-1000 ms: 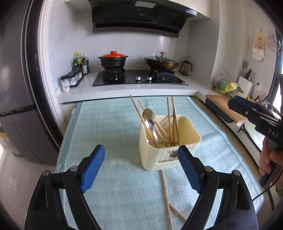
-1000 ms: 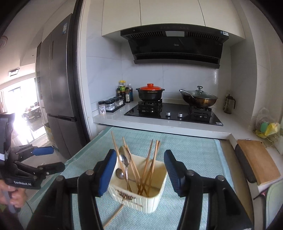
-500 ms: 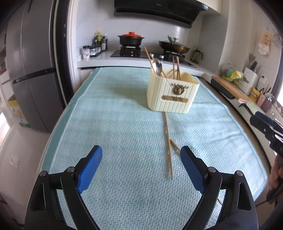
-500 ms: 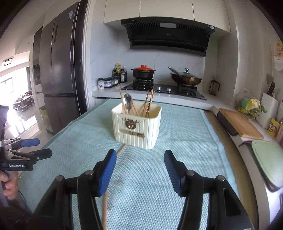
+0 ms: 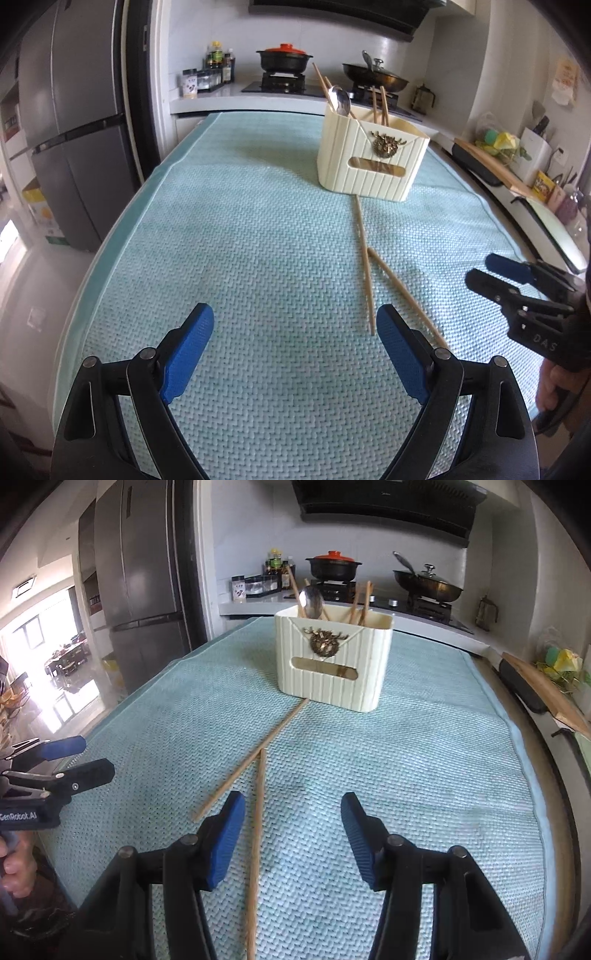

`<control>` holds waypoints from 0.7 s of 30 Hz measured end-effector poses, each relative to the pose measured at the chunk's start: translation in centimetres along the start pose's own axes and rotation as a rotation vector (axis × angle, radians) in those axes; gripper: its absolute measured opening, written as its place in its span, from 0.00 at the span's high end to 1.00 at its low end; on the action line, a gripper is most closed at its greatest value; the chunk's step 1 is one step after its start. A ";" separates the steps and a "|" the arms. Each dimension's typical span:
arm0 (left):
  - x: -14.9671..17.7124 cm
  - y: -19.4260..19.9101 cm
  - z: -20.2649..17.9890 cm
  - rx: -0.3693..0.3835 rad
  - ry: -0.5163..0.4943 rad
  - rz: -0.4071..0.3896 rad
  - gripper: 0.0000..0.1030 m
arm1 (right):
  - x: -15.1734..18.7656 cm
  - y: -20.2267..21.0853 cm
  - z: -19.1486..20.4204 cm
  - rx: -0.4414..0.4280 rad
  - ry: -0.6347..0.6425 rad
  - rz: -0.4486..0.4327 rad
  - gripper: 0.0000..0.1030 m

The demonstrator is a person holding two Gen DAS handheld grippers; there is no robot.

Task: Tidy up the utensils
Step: 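Grasp a wooden chopstick with the right tool while the left tool approaches another chopstick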

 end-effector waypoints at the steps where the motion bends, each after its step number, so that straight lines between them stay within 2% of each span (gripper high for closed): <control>1: 0.0 0.0 0.1 -0.003 0.002 -0.001 0.12 | -0.4 -0.9 0.5 -0.018 0.010 0.017 0.64; 5: 0.3 0.2 0.7 -0.014 0.011 0.001 0.12 | -1.2 -5.8 2.3 -0.057 0.059 0.143 0.69; 9: 0.7 0.1 1.0 -0.023 0.012 0.011 0.12 | -0.2 -9.5 3.8 0.005 0.151 0.228 0.71; 10: 0.8 0.1 1.0 -0.025 0.011 0.015 0.12 | 0.3 -10.0 4.0 0.021 0.167 0.245 0.82; 13: 0.9 -0.4 0.9 -0.016 0.006 0.028 0.12 | 0.3 -9.6 3.8 0.059 0.180 0.217 0.93; 16: 0.7 -1.0 0.3 0.001 -0.016 0.036 0.12 | 0.2 -8.4 2.3 0.063 0.128 0.204 0.93; 21: -0.5 -2.4 -1.4 0.039 -0.094 0.048 0.12 | 0.5 -6.2 -1.6 0.135 0.040 0.172 0.93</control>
Point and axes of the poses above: each gripper's, at about its wrist camera, not at the fingertips, and y roughly against the way its jaws point, z to its left, x to its underside, the point moved 2 cm from there along -y, roughly the way its jaws point, and after that the axes turned 12 degrees about -y, right-handed, at the moved point
